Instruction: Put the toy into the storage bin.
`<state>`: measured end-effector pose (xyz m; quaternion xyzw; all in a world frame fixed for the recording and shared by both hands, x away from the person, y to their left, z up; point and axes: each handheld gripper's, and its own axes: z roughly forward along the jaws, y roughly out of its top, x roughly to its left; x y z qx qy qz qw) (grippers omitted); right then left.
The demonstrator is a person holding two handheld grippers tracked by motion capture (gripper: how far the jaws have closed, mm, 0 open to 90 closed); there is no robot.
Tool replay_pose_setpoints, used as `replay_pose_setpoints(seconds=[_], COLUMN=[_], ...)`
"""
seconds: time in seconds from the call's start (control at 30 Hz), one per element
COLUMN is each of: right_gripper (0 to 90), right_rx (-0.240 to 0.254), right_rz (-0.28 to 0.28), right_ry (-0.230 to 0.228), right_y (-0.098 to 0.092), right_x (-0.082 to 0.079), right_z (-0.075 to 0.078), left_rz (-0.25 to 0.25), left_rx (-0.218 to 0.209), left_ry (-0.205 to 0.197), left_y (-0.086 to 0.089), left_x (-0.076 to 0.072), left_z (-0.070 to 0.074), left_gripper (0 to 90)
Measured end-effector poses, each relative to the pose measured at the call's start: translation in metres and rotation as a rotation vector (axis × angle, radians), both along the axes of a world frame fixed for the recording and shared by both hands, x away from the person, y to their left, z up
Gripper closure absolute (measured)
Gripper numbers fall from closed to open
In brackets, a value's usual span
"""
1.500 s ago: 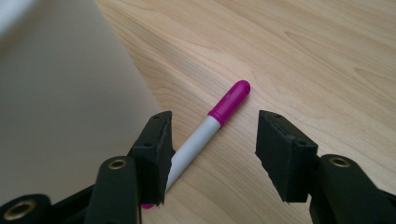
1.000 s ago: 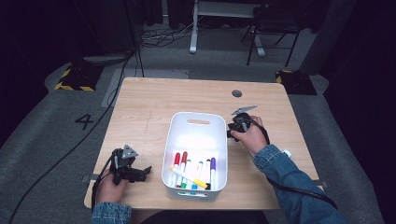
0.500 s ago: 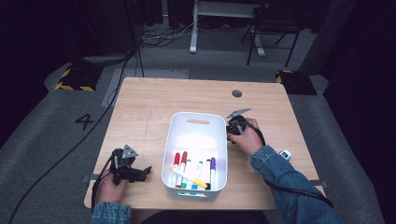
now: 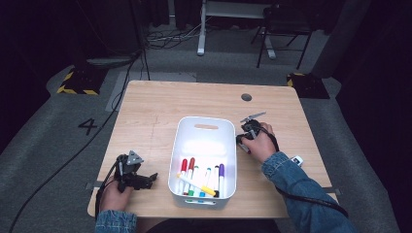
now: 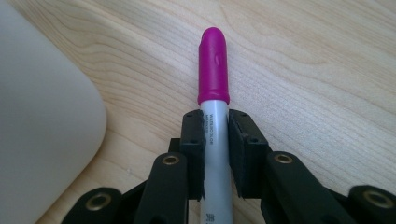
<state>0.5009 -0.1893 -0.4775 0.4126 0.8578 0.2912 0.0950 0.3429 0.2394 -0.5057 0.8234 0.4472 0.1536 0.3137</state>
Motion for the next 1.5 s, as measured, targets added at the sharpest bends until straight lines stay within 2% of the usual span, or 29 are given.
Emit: replay_pose_setpoints(seconds=[0.07, 0.27, 0.67, 0.93, 1.03, 1.37, 1.5], right_gripper=[77.3, 77.3, 77.3, 77.3, 77.3, 77.3, 77.3], right_rx=[0.028, 0.089, 0.166, 0.196, 0.195, 0.206, 0.21], right_rz=[-0.012, -0.002, 0.024, 0.068, 0.092, 0.123, 0.155], right_ry=[0.002, -0.005, -0.044, -0.064, -0.078, -0.121, -0.14], right_y=[-0.001, -0.008, -0.017, -0.018, -0.017, -0.019, -0.016], right_x=[-0.001, -0.007, -0.026, -0.042, -0.048, -0.067, -0.076], right_z=[0.004, 0.022, 0.06, 0.081, 0.09, 0.119, 0.129], left_rz=[0.001, 0.001, 0.001, 0.001, 0.002, 0.001, 0.001], left_rx=[0.001, 0.002, 0.002, 0.002, 0.002, 0.002, 0.002], left_ry=[-0.001, -0.002, -0.001, -0.001, -0.001, -0.001, -0.001], left_y=[0.0, 0.0, 0.0, 0.0, 0.0, 0.0, 0.0], left_x=[0.0, 0.0, 0.0, 0.0, 0.0, 0.0, 0.0], left_z=[0.0, 0.0, 0.0, 0.0, 0.0, 0.0, 0.0], left_gripper=[0.0, 0.0, 0.0, 0.0, 0.0, 0.0, 0.0])
